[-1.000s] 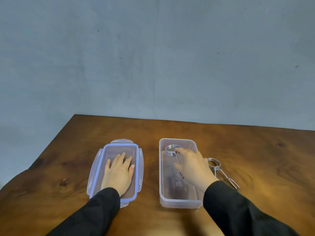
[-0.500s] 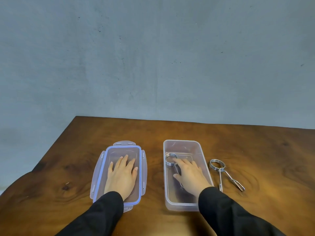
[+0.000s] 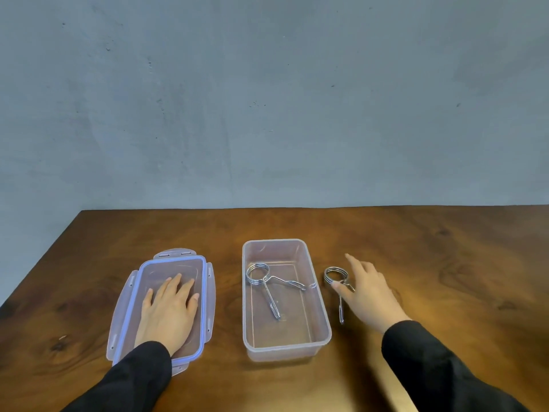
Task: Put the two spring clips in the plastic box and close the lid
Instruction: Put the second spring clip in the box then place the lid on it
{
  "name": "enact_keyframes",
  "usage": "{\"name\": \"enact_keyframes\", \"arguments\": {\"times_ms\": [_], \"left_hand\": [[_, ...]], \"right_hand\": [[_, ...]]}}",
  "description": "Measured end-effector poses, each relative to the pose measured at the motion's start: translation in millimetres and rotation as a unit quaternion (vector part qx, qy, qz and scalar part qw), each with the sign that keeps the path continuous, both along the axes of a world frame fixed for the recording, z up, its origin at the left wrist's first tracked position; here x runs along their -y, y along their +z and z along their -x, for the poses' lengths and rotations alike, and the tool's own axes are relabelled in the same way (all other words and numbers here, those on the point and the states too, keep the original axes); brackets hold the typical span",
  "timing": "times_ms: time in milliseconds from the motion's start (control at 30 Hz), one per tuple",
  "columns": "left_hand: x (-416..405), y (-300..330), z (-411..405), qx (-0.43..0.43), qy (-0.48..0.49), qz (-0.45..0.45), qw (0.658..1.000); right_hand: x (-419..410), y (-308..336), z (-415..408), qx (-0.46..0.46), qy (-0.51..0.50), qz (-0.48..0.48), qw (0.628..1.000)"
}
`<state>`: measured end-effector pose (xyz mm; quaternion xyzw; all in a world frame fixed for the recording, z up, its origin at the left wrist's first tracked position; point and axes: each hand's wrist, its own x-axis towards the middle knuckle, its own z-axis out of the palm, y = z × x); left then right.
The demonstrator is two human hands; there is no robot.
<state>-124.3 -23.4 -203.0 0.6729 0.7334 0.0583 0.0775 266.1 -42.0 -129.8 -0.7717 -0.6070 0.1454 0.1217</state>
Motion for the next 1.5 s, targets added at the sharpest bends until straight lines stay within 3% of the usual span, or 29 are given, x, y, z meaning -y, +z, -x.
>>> {"name": "enact_keyframes", "arguments": {"times_ms": [100,300,467,633,800,967,1200,1500], "left_hand": [[0.0,-0.3,0.0,-0.008,0.000,0.004,1.000],[-0.3,-0.7,-1.4,-0.017,0.007,0.005,1.000],[0.4,0.1,-1.7,-0.013,0.011,0.006,1.000],[1.6,4.3,-3.4,-0.007,0.008,0.006,1.000],[2.1,3.7,-1.5,0.004,0.005,0.007,1.000],[3.9,5.2,-0.4,0.010,-0.002,0.001,1.000],[4.0,5.3,0.4,0.017,-0.005,-0.004,1.000],[3.1,6.2,0.6,0.030,-0.007,-0.009,0.999]], "right_hand": [[10.4,-25.2,-1.5,0.018,0.012,0.069,0.997],[13.4,-39.9,-0.6,0.093,0.022,0.016,0.995],[9.0,-42.6,-7.5,0.044,0.019,-0.007,0.999],[-7.6,2.1,2.3,-0.019,0.005,-0.103,0.994],[-21.1,69.6,53.7,-0.043,0.106,-0.185,0.976],[-19.4,64.6,109.2,0.023,0.217,-0.097,0.971],[-22.5,5.6,135.6,0.065,0.196,-0.026,0.978],[-24.5,-16.0,138.9,0.049,0.188,-0.031,0.980]]}}
